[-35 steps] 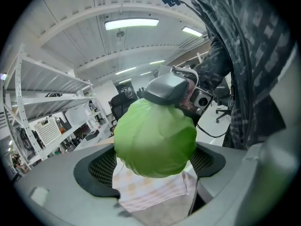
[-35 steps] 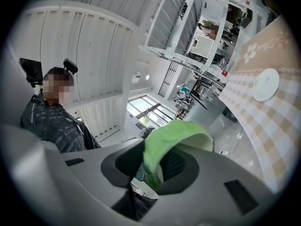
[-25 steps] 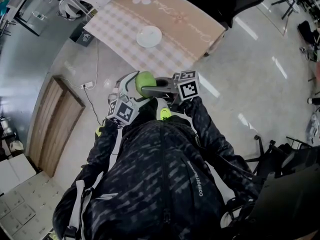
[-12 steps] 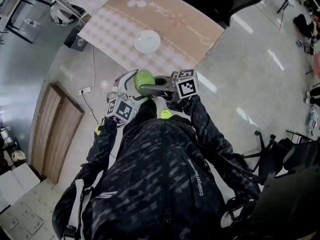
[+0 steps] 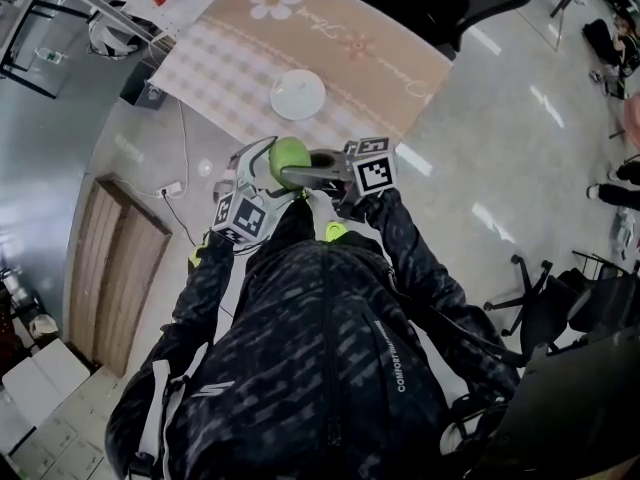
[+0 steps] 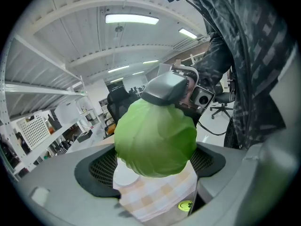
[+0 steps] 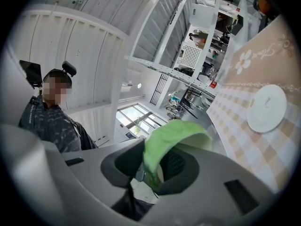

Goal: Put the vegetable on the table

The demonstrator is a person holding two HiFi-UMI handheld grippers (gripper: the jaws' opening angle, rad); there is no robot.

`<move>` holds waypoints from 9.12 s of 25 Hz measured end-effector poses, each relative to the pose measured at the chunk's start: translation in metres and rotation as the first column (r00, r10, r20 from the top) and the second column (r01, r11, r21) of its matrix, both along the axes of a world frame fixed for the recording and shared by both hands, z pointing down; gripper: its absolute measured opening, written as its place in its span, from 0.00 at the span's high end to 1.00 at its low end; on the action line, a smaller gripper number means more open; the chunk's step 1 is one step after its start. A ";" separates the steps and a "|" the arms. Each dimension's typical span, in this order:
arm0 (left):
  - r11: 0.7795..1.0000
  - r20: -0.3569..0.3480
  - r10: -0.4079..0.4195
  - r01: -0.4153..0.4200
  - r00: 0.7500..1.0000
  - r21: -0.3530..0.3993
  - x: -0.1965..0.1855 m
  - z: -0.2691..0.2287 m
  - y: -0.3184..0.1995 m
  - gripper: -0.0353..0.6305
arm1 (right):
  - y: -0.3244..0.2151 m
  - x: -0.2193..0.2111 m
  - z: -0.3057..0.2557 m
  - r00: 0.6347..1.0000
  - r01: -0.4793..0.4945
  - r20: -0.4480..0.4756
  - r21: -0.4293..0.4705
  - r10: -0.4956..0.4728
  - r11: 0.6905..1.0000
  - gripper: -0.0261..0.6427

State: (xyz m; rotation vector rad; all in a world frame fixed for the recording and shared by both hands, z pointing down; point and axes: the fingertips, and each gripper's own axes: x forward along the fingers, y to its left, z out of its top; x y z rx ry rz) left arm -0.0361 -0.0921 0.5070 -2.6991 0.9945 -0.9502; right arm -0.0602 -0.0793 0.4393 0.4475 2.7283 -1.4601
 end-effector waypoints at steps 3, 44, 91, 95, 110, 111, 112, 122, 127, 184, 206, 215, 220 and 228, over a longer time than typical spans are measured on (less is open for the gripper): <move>1.000 -0.011 0.010 -0.010 1.000 0.001 -0.009 0.005 -0.015 0.24 | -0.015 -0.010 0.005 1.000 -0.013 -0.007 -0.012 0.013 1.000 0.83; 0.968 0.076 0.187 -0.171 0.979 -0.186 -0.077 0.120 -0.150 0.25 | -0.160 -0.079 0.121 0.964 -0.195 -0.207 -0.129 0.166 0.972 0.81; 0.903 0.283 0.339 -0.226 0.897 -0.367 -0.068 0.180 -0.185 0.25 | -0.193 -0.019 0.205 0.811 -0.213 -0.556 0.009 0.182 0.977 0.57; 0.900 0.293 0.354 -0.238 0.888 -0.364 -0.074 0.182 -0.187 0.26 | -0.211 -0.020 0.204 0.772 -0.252 -0.569 0.133 0.282 0.958 0.57; 0.902 0.380 0.380 -0.246 0.843 -0.355 -0.064 0.182 -0.189 0.26 | -0.217 -0.021 0.210 0.736 -0.182 -0.594 0.292 0.327 0.939 0.57; 0.902 0.384 0.381 -0.247 0.841 -0.353 -0.066 0.182 -0.190 0.26 | -0.218 -0.023 0.209 0.735 -0.177 -0.594 0.299 0.328 0.938 0.57; 0.903 0.386 0.381 -0.249 0.840 -0.351 -0.069 0.181 -0.192 0.26 | -0.219 -0.026 0.209 0.734 -0.176 -0.593 0.305 0.331 0.936 0.57; 0.900 0.382 0.396 -0.270 0.835 -0.343 -0.062 0.182 -0.189 0.25 | -0.217 -0.023 0.210 0.729 -0.172 -0.593 0.327 0.344 0.929 0.57; 0.910 0.353 0.367 -0.255 0.860 -0.326 -0.065 0.180 -0.191 0.25 | -0.218 -0.022 0.210 0.730 -0.173 -0.593 0.318 0.338 0.932 0.57; 0.992 0.080 -0.045 0.054 0.996 -0.110 -0.086 0.094 -0.188 0.95 | -0.197 -0.019 0.162 0.663 -0.101 -0.573 0.568 0.481 0.817 0.90; 0.955 -0.106 -0.286 0.275 0.952 -0.110 -0.067 0.019 -0.129 0.95 | -0.130 -0.004 0.107 0.770 -0.051 -0.492 0.586 0.406 0.809 0.96; 0.932 -0.160 -0.359 0.345 0.919 -0.109 -0.031 0.003 -0.057 0.95 | -0.075 0.020 0.093 0.817 -0.048 -0.438 0.597 0.375 0.801 0.96; 0.909 -0.212 -0.414 0.393 0.885 -0.136 -0.024 -0.002 -0.017 0.95 | -0.044 0.026 0.084 0.840 -0.058 -0.403 0.599 0.363 0.799 0.96; 0.898 -0.304 -0.440 0.406 0.845 -0.173 -0.010 -0.012 0.028 0.95 | -0.002 0.034 0.078 0.851 -0.064 -0.392 0.583 0.350 0.810 0.96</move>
